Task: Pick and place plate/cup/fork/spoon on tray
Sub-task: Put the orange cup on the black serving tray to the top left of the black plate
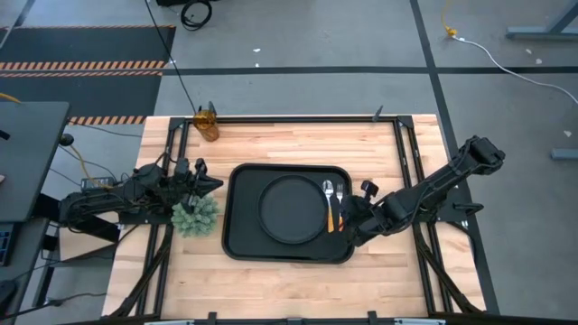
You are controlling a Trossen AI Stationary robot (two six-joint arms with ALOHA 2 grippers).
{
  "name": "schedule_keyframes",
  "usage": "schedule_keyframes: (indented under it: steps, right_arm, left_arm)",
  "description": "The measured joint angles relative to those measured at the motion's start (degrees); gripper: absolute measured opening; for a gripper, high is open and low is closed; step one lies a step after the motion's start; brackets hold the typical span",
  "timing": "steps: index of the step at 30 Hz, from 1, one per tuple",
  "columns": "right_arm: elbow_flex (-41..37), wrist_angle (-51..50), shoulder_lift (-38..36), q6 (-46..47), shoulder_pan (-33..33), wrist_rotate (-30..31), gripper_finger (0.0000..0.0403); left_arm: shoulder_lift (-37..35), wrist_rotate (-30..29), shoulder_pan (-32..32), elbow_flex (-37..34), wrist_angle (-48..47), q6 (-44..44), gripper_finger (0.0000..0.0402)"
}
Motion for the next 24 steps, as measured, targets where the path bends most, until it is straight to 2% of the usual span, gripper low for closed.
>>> schedule_keyframes:
  steps: [3,8,11,16,24]
  right_arm:
    - [0.0,0.1,0.0,-3.4,-0.3,0.0,0.0055]
    - [0.0,2.2,0.0,-3.1,-0.5,-4.8,0.0055]
    - [0.0,5.0,0.0,-1.8,-0.1,-5.5,0.0055]
    - [0.0,8.2,0.0,-0.7,2.2,-5.2,0.0051]
    - [0.0,6.5,-3.7,-0.7,5.0,-5.0,0.0036]
  left_arm:
    - [0.0,0.0,0.0,0.0,0.0,0.0,0.0011]
    - [0.0,0.0,0.0,0.0,-0.1,-0.1,0.0011]
    - [0.0,-0.9,0.0,0.0,0.9,1.1,0.0011]
    - [0.0,-6.9,0.0,0.0,8.2,0.9,0.0011]
    - [0.0,-7.3,0.0,0.0,23.2,0.5,0.0011]
